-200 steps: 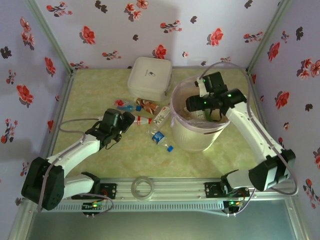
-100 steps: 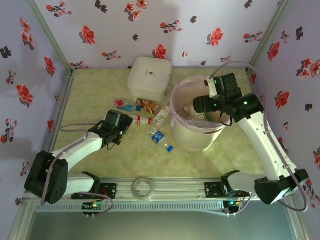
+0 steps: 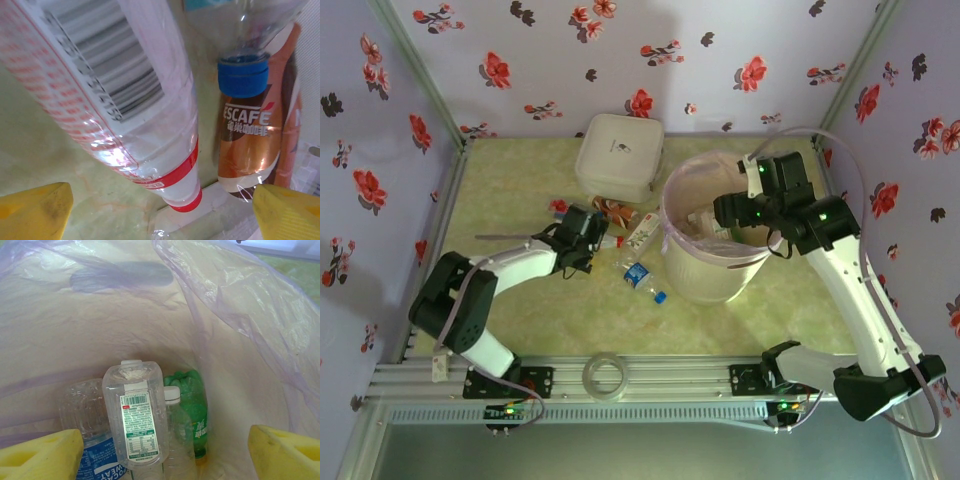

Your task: Put the plastic bottles in the bin

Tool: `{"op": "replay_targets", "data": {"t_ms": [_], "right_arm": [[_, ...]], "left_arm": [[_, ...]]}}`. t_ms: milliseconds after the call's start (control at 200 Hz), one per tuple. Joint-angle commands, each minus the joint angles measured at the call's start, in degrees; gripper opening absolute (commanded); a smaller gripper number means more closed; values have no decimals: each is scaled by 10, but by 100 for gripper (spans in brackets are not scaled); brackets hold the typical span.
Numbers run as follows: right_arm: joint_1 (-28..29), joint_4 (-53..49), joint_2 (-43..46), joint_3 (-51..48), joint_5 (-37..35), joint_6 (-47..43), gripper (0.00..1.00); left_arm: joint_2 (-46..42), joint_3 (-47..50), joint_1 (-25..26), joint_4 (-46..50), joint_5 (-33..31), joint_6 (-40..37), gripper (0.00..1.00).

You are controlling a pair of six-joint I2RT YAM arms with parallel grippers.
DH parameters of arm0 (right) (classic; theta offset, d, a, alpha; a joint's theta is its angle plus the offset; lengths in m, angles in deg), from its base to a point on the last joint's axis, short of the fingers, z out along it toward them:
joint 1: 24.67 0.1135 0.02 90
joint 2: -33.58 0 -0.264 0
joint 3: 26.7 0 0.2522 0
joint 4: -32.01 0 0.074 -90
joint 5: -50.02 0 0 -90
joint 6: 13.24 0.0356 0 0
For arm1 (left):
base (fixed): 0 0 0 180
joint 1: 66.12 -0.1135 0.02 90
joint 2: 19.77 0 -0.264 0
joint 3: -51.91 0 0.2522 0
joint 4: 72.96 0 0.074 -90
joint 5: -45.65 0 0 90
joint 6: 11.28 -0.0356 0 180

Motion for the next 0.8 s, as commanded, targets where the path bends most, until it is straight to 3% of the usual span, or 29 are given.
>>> {"op": "replay_targets", "data": {"t_ms": [0,190,405,795], "right_arm": [[-6,2,17,-10,-19,-2,86],[-8,0,20,-8,-21,-7,86],[-9,-4,26,-13,-20,-10,86],[-16,-7,35,-18,-28,-20,86]], "left_arm": [[33,-21,13,-19,-20,59,91],[79,-48,27,-42,-22,89,88],[99,-43,35,-45,-61,164,76],[150,-47,52,-79,-96,270,74]]}}
